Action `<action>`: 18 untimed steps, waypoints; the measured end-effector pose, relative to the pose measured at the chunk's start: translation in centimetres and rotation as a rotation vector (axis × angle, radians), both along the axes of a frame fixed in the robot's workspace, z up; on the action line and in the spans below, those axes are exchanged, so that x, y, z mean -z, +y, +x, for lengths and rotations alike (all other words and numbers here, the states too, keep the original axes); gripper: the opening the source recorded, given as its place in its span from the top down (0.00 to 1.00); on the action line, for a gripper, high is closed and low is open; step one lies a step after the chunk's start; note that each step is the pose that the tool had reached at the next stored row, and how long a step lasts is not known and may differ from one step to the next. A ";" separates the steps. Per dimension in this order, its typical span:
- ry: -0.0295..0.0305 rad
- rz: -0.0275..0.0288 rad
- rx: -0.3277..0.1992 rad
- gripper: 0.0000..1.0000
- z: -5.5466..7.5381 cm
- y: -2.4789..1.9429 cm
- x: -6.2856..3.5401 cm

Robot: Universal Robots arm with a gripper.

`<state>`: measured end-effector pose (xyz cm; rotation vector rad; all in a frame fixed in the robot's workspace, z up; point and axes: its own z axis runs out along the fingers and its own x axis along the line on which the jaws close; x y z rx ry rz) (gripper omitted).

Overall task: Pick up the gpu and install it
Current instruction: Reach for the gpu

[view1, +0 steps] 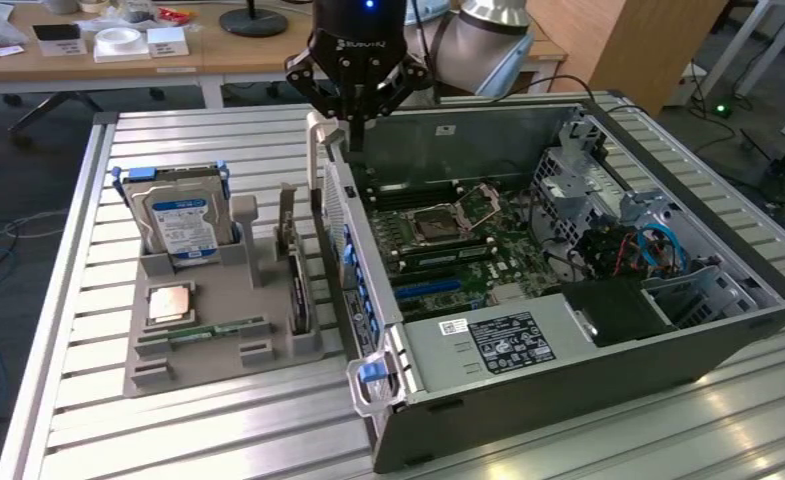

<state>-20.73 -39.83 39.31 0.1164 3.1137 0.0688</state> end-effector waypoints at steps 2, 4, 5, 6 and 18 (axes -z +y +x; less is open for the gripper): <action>0.0000 0.0000 0.000 0.89 -0.5 0.00 0.00; 0.0000 0.0000 0.000 0.89 -1.0 0.01 0.01; -0.0001 0.0001 0.000 0.89 -1.3 0.01 0.01; 0.0000 0.0000 0.000 0.89 -1.6 0.02 0.01; 0.0000 0.0000 0.000 0.89 -4.9 0.06 0.03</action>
